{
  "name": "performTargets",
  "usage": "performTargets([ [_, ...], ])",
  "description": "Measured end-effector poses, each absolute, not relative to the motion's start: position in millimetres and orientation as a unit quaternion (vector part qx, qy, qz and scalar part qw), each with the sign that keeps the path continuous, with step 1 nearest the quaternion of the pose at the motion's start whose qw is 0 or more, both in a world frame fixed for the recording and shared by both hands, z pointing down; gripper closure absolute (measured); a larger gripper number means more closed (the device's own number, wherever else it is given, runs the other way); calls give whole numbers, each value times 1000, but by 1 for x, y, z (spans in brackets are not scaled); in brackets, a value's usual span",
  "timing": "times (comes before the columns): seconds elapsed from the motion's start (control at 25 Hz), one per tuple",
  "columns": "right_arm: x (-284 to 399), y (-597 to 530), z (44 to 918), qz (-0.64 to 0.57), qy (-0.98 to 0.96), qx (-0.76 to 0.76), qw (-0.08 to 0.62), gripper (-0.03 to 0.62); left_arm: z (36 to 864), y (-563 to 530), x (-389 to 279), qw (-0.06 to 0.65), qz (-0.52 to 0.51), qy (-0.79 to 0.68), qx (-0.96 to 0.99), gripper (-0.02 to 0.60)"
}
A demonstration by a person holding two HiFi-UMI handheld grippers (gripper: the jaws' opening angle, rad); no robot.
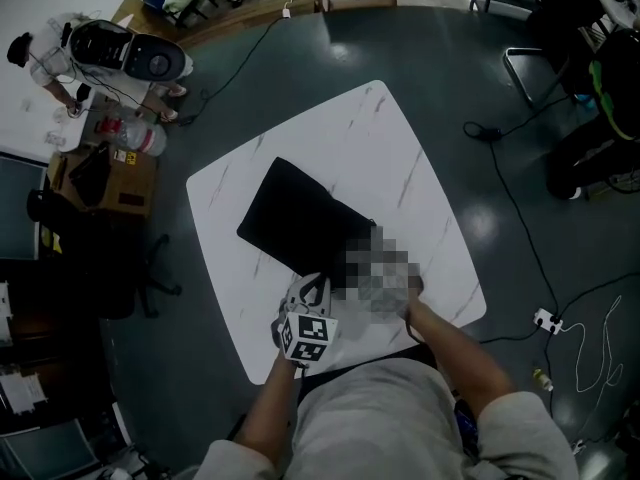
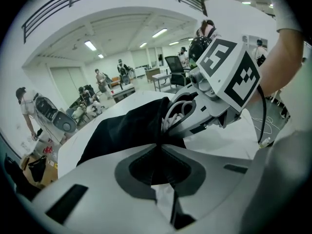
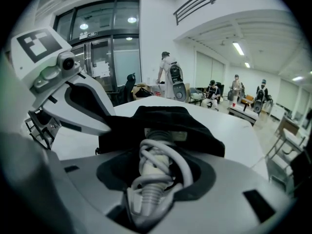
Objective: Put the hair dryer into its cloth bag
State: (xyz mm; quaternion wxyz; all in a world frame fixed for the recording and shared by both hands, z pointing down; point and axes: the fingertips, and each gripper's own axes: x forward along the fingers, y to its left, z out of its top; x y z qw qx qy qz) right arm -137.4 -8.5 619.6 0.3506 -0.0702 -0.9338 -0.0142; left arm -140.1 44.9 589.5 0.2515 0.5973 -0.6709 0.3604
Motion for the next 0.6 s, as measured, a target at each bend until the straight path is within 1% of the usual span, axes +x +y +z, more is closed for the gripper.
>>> performTargets([
  [0.6,-155,-6,621,3,-935,-43,351,372,574,51,-141,245,338,-687,595,563],
])
